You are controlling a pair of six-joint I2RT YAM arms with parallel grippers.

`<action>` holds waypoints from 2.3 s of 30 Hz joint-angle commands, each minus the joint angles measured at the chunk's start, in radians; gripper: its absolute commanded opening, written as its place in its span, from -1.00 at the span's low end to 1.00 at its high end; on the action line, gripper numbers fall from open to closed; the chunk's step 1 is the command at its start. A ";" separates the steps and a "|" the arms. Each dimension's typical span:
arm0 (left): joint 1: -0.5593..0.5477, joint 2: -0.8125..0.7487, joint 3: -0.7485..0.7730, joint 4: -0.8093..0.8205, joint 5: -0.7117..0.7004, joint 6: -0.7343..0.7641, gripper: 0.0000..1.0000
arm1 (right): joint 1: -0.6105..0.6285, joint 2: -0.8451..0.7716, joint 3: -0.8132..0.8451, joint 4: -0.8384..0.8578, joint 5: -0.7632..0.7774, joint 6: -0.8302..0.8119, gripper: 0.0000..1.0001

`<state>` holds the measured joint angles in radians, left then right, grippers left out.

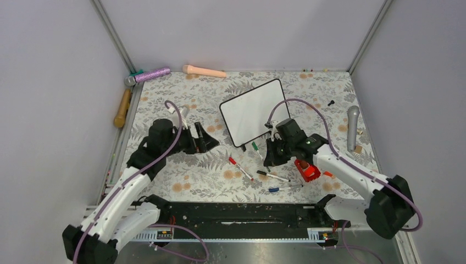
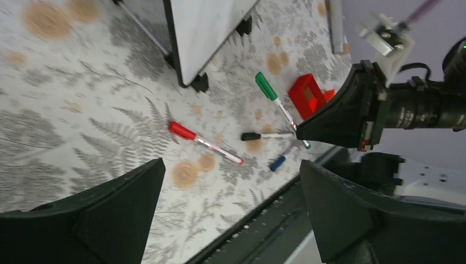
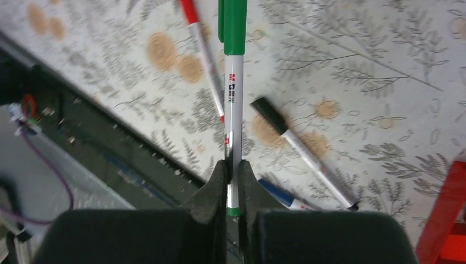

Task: Write a sentence on the whiteboard
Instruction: Pick up the whiteboard marker from the center of the board, then pass from the right arm to the left, then open the pen cap from the whiteboard marker.

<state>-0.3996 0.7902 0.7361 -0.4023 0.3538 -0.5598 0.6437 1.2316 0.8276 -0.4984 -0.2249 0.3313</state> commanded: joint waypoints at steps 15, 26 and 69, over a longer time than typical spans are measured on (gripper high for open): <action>-0.044 0.261 -0.066 0.511 0.278 -0.476 0.29 | 0.010 -0.051 0.166 0.126 -0.541 0.001 -1.00; -0.047 0.259 -0.061 0.512 0.299 -0.483 -0.11 | 0.019 0.008 0.207 0.196 -0.559 0.042 -1.00; -0.050 0.154 -0.119 0.875 -0.027 -0.971 -1.00 | 0.138 -0.055 0.059 1.008 0.036 0.461 0.30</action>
<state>-0.4469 0.9520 0.5789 0.3988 0.3706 -1.4845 0.7486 1.1725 0.8215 0.4297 -0.2352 0.7834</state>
